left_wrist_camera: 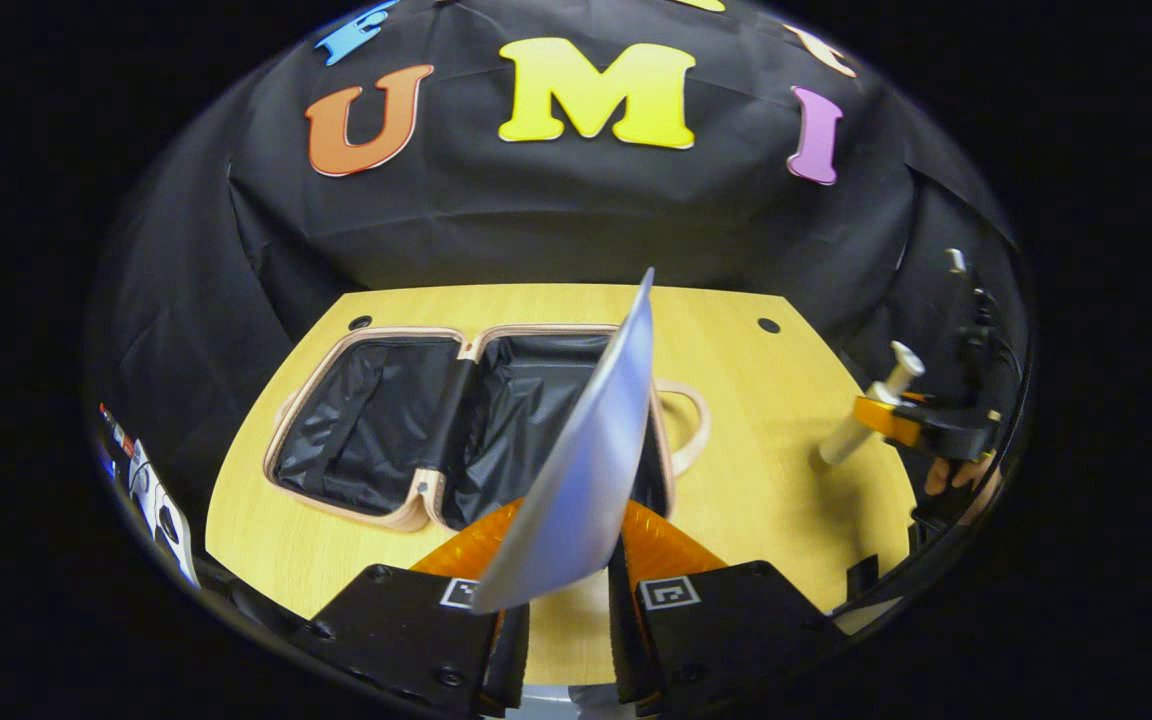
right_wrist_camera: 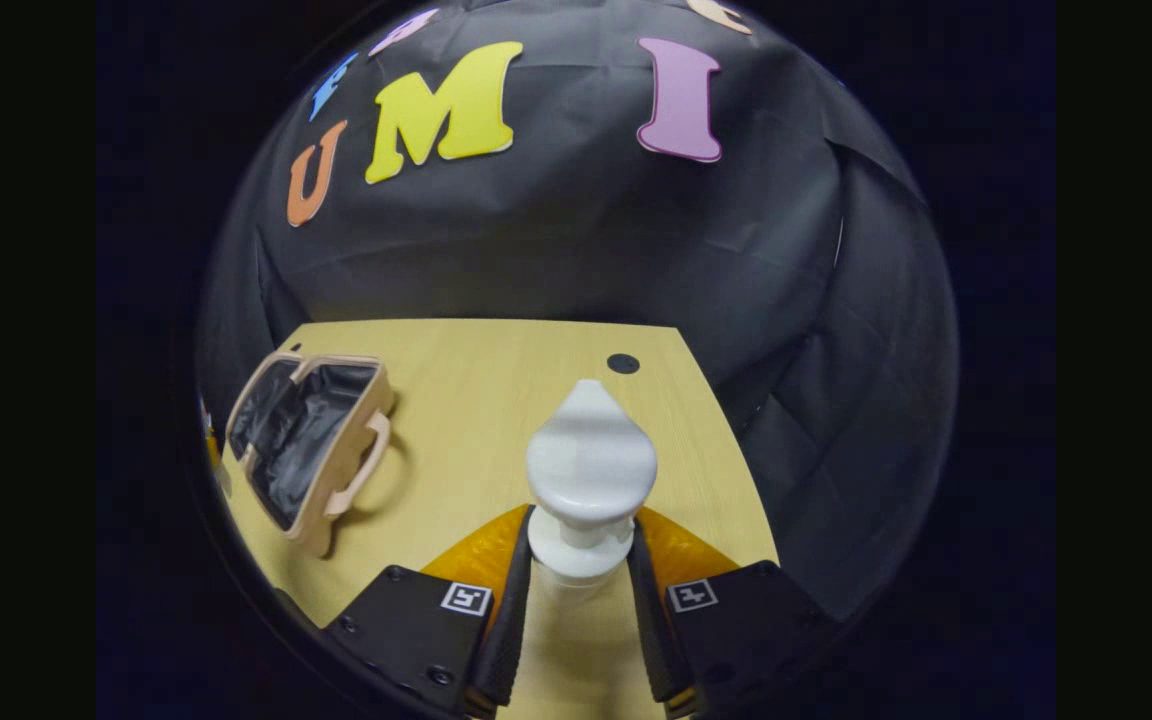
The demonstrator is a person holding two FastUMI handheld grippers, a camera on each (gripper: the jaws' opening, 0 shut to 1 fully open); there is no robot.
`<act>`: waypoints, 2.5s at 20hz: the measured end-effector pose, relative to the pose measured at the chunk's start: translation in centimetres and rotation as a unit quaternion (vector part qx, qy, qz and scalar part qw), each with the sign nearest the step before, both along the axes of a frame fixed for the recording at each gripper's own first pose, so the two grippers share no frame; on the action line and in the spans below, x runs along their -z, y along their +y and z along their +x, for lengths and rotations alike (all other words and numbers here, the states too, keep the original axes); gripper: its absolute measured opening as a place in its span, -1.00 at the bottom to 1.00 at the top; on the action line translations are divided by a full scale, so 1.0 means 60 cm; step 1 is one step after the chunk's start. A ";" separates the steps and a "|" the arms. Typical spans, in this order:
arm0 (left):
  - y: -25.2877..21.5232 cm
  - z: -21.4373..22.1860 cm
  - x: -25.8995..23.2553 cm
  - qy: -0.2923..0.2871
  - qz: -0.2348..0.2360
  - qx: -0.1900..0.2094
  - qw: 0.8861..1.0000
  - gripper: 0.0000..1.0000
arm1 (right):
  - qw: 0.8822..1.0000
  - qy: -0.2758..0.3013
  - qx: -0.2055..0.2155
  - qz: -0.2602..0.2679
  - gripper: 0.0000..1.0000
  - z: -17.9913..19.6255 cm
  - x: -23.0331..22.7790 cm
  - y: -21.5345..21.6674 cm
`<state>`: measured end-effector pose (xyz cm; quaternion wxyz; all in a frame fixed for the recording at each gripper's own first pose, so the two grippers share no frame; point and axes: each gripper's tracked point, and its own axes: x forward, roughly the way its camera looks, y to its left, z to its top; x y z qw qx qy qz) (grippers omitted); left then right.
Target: First open the suitcase, pack the skin care products into it, and then close the suitcase.
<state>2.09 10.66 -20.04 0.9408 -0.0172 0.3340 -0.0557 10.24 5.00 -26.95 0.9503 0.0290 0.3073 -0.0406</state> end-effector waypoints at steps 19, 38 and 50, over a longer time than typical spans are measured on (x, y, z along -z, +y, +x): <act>0.042 0.132 0.225 0.150 0.021 0.037 0.988 -0.37 | 1.000 0.007 0.002 -0.021 -0.07 -0.137 -0.067 0.104; 0.036 0.189 0.261 0.204 0.006 0.042 0.978 -0.22 | 0.997 -0.009 -0.073 -0.027 -0.07 -0.094 -0.143 0.241; 0.092 0.145 0.090 0.025 -0.021 0.031 0.999 0.88 | 0.989 0.018 -0.144 0.038 -0.06 0.046 -0.140 0.421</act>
